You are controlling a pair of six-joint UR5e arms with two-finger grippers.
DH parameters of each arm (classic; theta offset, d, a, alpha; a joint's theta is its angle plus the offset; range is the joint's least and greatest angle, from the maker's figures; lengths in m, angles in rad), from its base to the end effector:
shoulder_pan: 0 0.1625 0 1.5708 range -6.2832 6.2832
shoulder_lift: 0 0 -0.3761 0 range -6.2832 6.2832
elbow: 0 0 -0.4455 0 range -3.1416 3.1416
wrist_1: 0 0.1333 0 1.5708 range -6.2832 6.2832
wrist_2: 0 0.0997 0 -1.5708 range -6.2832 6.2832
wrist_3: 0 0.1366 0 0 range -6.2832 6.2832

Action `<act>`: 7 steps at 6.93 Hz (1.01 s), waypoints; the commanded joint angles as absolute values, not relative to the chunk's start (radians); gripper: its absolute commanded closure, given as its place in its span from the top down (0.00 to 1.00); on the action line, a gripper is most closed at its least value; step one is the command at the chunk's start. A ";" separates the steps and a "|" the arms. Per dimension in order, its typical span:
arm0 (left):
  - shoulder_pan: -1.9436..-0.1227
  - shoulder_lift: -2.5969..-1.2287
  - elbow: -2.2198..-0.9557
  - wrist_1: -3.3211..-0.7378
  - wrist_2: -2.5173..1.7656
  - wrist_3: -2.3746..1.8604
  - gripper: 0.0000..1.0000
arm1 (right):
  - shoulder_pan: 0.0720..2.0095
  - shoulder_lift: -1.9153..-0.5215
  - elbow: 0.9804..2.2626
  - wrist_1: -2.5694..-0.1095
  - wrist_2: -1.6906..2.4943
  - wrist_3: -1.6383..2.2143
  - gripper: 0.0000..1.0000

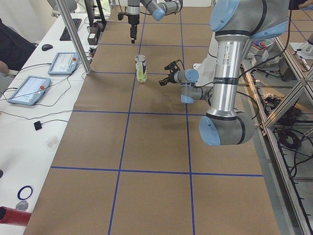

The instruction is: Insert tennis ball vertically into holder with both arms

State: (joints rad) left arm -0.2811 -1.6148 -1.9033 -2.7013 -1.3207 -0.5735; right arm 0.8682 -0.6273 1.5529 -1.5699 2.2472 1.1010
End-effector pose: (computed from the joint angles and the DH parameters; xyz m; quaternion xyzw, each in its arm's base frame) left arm 0.5006 -0.3185 0.2834 0.4780 0.4906 0.1737 0.7076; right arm -0.4271 -0.5784 0.0116 0.0286 -0.5148 0.0217 0.8566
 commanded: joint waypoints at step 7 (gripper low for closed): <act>-1.236 -1.753 -1.723 -1.844 -2.170 -0.295 1.00 | 1.231 -1.270 1.728 -1.572 2.336 0.262 0.99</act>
State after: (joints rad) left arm -1.1275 -1.6880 -1.8047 -1.9806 -2.0803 -0.3916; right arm 1.1634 -1.1923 1.7529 -1.5723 2.3372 0.4287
